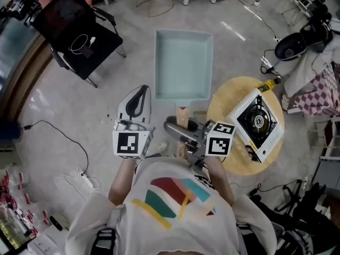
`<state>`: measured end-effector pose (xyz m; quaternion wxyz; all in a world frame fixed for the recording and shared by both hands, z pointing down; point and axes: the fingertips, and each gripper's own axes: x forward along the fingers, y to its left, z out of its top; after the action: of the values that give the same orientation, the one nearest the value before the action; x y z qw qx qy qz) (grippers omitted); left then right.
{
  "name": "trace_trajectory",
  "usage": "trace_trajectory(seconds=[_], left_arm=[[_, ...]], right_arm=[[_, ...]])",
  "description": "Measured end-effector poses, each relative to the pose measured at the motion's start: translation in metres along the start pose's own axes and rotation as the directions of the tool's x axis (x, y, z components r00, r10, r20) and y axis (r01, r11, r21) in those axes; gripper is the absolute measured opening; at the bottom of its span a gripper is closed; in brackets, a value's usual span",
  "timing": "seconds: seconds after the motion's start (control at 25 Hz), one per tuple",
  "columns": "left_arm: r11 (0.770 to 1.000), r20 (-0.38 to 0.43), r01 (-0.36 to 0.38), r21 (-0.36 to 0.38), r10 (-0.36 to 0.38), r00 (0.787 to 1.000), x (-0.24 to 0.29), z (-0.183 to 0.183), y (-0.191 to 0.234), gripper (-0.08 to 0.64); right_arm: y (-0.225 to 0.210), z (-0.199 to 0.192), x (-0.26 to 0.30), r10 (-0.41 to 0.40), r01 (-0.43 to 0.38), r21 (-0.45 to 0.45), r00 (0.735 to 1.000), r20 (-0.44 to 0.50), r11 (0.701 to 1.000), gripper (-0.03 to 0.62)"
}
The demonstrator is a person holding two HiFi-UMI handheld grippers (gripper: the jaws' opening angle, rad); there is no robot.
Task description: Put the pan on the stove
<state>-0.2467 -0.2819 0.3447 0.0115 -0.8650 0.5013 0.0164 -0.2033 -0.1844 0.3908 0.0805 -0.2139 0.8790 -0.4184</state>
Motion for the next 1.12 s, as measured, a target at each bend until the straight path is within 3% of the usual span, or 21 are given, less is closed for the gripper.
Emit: trace_trajectory(seconds=[0.28,0.48,0.8,1.12], left_arm=[[0.987,0.038,0.161,-0.022,-0.16,0.986,0.02,0.0,-0.036,0.012],[0.947,0.032,0.321,-0.01,-0.321,0.947,0.037,0.0,-0.09,0.012],[0.841,0.016,0.54,0.0,-0.54,0.841,0.059,-0.004,-0.165,0.012],[0.687,0.009,0.727,-0.016,-0.726,0.687,0.061,-0.014,-0.271,0.012]], right_arm=[[-0.005,0.005,-0.029,-0.1,0.1,0.004,0.988,0.119,0.995,0.104],[-0.009,0.002,-0.069,-0.198,0.202,0.01,0.949,0.245,0.979,0.104],[-0.018,0.004,-0.128,-0.347,0.348,0.08,0.83,0.437,0.934,0.106],[-0.018,-0.013,-0.211,-0.488,0.472,0.187,0.666,0.564,0.862,0.106]])
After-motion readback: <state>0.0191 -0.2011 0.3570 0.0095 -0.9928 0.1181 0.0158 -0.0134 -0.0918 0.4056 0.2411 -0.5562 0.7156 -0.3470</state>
